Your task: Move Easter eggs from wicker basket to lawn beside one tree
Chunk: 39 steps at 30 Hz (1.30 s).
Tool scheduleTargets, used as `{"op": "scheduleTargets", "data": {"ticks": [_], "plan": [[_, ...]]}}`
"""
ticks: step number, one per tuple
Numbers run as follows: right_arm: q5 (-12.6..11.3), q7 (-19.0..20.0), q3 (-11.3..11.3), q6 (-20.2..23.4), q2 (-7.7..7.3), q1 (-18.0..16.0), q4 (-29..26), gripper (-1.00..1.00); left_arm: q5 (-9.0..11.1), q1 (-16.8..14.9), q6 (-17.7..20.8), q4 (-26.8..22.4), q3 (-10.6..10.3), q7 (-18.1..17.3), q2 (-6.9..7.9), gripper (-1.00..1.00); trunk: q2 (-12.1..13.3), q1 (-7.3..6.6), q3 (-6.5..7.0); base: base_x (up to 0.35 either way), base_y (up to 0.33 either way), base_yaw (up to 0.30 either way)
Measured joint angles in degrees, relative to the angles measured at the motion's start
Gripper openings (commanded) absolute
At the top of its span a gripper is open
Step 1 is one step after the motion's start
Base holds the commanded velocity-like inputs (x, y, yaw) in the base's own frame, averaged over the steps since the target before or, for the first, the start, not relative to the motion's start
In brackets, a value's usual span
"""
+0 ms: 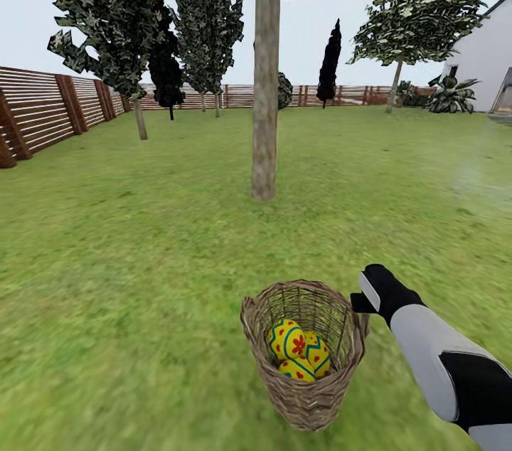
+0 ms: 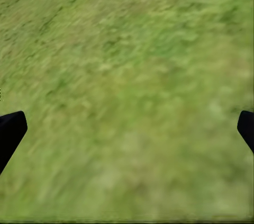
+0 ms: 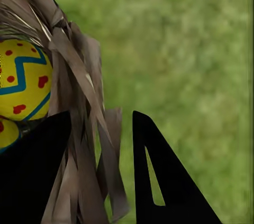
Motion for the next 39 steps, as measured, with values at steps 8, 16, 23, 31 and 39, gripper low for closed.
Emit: {"op": "scheduleTargets", "data": {"ticks": [8, 16, 23, 31, 39], "plan": [[-0.4, 0.0, 0.0, 0.2, 0.1, 0.2, -0.2, -1.0, 0.1, -0.2, -0.8, 11.1, 0.0, -0.1, 0.45, 1.0, 3.2, -1.76, 1.43, 0.0, 0.0, 0.0], [-1.3, 0.4, 0.1, 0.2, 4.53, 0.1, -0.4, -1.0, 0.0, -0.2, 1.0, 13.8, -0.2, -0.9, -0.13, 1.0, 6.4, -3.52, 2.87, 0.0, 0.0, 0.0], [0.2, 0.3, 0.3, 0.4, 7.64, 0.1, -2.0, -1.0, 0.6, -6.3, 19.5, 12.4, -0.5, -3.8, -1.51, 1.0, 9.2, -5.04, 4.14, -0.068, 0.0, 0.041], [-0.7, 0.4, 0.1, 0.3, 9.06, 0.2, -2.6, -1.0, 4.2, -8.1, 18.4, 16.6, -1.1, -3.6, -8.22, 1.0, 12.4, -6.81, 5.52, -0.136, 0.0, 0.233], [-0.2, 0.7, 0.1, -0.2, 10.17, 0.5, -2.9, -1.0, 6.0, -8.1, 8.2, 23.2, -1.1, -3.5, -8.28, 1.0, 15.6, -8.57, 6.95, -0.002, 0.0, 0.014]]}}
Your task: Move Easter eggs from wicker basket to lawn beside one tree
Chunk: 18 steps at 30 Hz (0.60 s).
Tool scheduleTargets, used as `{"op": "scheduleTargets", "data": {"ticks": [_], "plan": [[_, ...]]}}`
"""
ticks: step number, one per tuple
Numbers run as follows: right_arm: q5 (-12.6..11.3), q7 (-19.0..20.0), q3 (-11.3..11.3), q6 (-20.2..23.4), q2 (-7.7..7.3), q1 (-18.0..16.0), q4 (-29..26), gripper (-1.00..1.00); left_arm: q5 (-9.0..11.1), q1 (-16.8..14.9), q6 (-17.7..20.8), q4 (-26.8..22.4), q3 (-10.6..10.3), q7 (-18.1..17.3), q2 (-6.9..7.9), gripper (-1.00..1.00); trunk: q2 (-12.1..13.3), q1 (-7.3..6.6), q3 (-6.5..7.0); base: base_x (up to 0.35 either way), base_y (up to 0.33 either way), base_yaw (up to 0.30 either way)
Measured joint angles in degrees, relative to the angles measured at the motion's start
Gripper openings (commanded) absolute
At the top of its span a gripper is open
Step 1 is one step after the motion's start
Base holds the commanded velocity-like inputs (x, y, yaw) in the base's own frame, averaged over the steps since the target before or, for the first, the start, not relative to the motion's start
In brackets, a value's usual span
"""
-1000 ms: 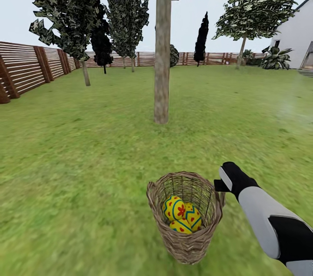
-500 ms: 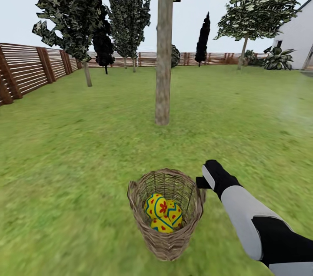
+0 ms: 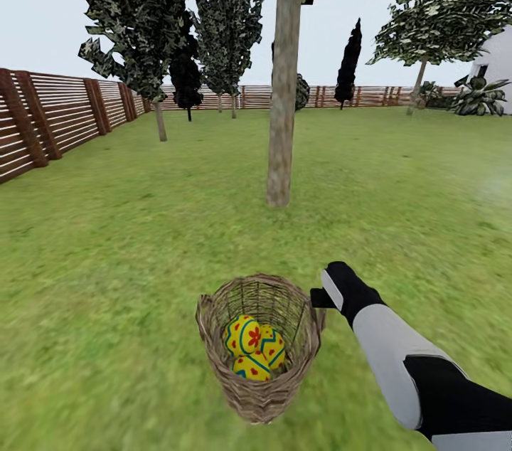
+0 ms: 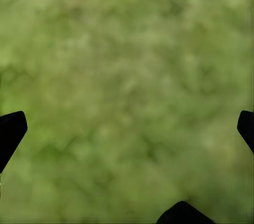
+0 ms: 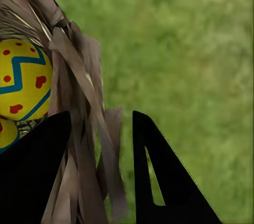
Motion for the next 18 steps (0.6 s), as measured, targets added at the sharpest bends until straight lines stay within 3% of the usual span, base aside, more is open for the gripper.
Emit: {"op": "scheduleTargets", "data": {"ticks": [1, 4, 8, 13, 16, 18], "plan": [[1.3, 2.1, 0.1, 0.3, 0.37, 0.1, 0.0, -1.0, 0.0, 0.0, -1.1, 0.3, 0.0, 0.0, 0.0, 1.0, 0.4, -0.22, 0.18, 0.0, 0.0, 0.0], [-2.7, 4.4, -0.4, 0.0, 1.04, 0.1, 0.0, -1.0, 0.0, 0.0, -3.6, 0.8, 0.0, 0.1, 0.0, 1.0, 1.6, -0.88, 0.72, 0.0, 0.0, 0.0], [1.2, 4.5, 0.2, 0.3, 1.62, 0.1, 0.1, -1.0, 0.1, 0.0, -6.3, 3.9, 0.0, 0.3, 0.0, 1.0, 3.2, -1.76, 1.43, 0.0, 0.0, 0.036], [-1.3, 4.7, 0.0, -0.4, 2.75, 0.1, 0.0, -1.0, 0.1, 0.0, -6.5, 4.3, 0.0, 0.2, 0.0, 1.0, 5.2, -2.86, 2.34, -0.004, 0.0, 0.253], [0.6, 4.6, 0.2, -0.2, 2.75, 0.1, 0.0, -1.0, 0.2, 0.0, -6.5, 4.3, 0.1, 0.3, 0.0, 1.0, 6.4, -3.49, 2.87, -0.194, 0.0, 0.289], [0.2, 4.6, 0.2, -0.3, 2.93, 0.1, 0.1, -1.0, 0.2, 0.0, -6.5, 4.3, 0.0, 0.3, 0.0, 1.0, 7.2, -3.94, 3.23, -0.097, 0.0, 0.291]]}}
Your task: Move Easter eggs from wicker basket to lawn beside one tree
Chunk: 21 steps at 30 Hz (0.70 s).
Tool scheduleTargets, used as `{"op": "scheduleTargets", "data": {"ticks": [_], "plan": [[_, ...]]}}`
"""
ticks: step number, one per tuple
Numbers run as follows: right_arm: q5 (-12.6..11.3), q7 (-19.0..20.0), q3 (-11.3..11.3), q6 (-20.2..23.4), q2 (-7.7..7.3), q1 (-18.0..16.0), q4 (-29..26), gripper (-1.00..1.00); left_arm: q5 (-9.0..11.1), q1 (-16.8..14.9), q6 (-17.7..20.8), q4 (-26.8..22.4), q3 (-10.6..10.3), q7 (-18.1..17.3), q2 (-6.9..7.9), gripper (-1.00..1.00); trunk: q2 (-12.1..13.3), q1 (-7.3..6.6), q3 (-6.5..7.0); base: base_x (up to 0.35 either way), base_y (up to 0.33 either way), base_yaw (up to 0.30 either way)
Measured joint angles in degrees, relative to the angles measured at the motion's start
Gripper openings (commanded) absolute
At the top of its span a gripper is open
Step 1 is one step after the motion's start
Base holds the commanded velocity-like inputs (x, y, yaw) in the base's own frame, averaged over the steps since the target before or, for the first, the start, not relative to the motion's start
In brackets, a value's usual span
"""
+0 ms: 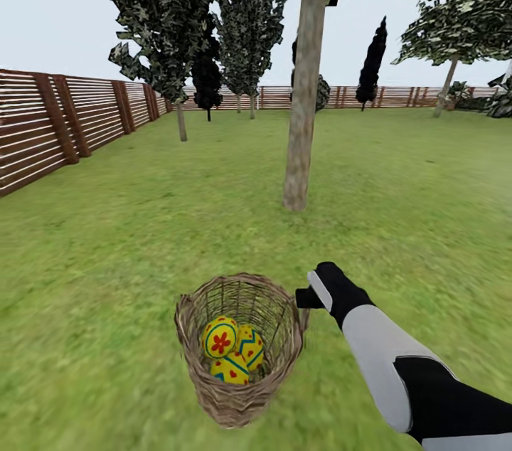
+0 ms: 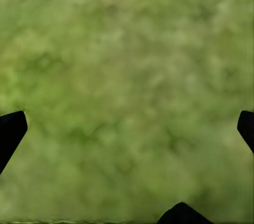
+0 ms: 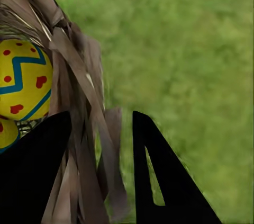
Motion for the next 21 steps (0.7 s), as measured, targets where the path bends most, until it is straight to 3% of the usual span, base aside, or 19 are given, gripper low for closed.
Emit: {"op": "scheduleTargets", "data": {"ticks": [2, 6, 10, 14, 17, 21], "plan": [[-1.4, 0.1, -0.2, -0.1, 0.02, 0.0, 0.0, -1.0, -0.1, 0.0, 0.0, 0.0, 0.0, 0.1, 0.0, 1.0, 0.8, -0.45, 0.36, -0.025, 0.0, 0.292], [0.4, 0.0, 0.2, 0.0, 0.41, 0.0, 0.0, -1.0, -0.1, -0.2, -0.1, 0.1, 0.0, 0.4, 0.0, 1.0, 2.4, -1.33, 1.08, -0.004, 0.0, 0.292], [-1.2, 0.1, 0.0, -0.3, 0.92, 0.0, -0.1, -1.0, -0.1, -0.3, -0.1, 0.1, 0.0, 0.5, 0.0, 1.0, 4.0, -2.21, 1.8, 0.0, 0.0, 0.292], [0.0, 0.0, 0.1, -0.2, 0.98, -0.1, -0.1, -1.0, -0.1, -0.3, -0.1, 0.2, 0.0, 0.5, 0.0, 1.0, 5.6, -3.09, 2.52, 0.0, 0.0, 0.292], [-0.7, 0.1, 0.1, -0.3, 0.98, 0.0, -0.1, -1.0, -0.1, -0.3, -0.1, 0.2, 0.0, 0.5, 0.0, 1.0, 6.8, -3.75, 3.06, 0.0, 0.0, 0.276], [-0.6, 0.1, 0.1, -0.3, 0.98, -0.1, -0.2, -1.0, 0.1, -0.6, -0.2, 1.8, 0.0, 0.6, 0.0, 1.0, 8.4, -4.63, 3.77, 0.0, 0.0, 0.047]]}}
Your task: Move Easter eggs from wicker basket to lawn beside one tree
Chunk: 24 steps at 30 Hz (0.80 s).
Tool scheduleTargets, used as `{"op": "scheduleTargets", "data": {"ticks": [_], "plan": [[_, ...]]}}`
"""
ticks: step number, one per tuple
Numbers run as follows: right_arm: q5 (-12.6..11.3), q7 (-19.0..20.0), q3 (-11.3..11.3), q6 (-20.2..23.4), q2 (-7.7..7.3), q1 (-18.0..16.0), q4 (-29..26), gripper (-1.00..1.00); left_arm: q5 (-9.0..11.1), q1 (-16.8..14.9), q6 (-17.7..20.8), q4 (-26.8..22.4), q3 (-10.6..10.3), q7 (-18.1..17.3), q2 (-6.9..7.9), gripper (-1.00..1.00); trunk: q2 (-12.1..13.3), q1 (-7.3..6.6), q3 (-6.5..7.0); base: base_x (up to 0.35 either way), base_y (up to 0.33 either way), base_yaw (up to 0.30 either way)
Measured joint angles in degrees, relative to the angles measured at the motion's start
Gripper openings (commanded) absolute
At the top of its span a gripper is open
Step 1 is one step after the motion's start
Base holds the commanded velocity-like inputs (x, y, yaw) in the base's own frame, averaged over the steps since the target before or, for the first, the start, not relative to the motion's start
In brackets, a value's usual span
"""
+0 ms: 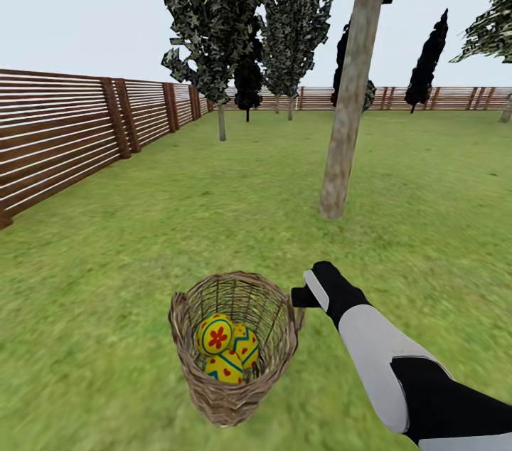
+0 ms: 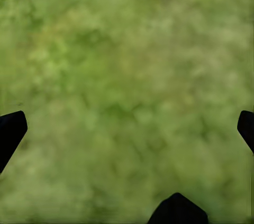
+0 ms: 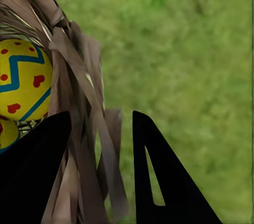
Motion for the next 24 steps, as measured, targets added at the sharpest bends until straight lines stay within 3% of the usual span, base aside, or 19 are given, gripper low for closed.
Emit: {"op": "scheduleTargets", "data": {"ticks": [7, 24], "plan": [[0.1, 0.0, 0.0, 0.0, 0.0, 0.0, -0.1, -1.0, 0.0, -0.1, 0.0, 0.2, 0.0, -0.1, 0.0, 1.0, 2.8, -1.54, 1.33, 0.0, 0.0, 0.033], [0.3, 0.0, 0.1, 0.0, 0.47, 0.0, 0.0, -1.0, 0.1, -0.2, 0.0, 0.3, 0.0, -0.5, 0.0, 1.0, 9.6, -5.27, 4.42, 0.0, 0.0, 0.279]]}}
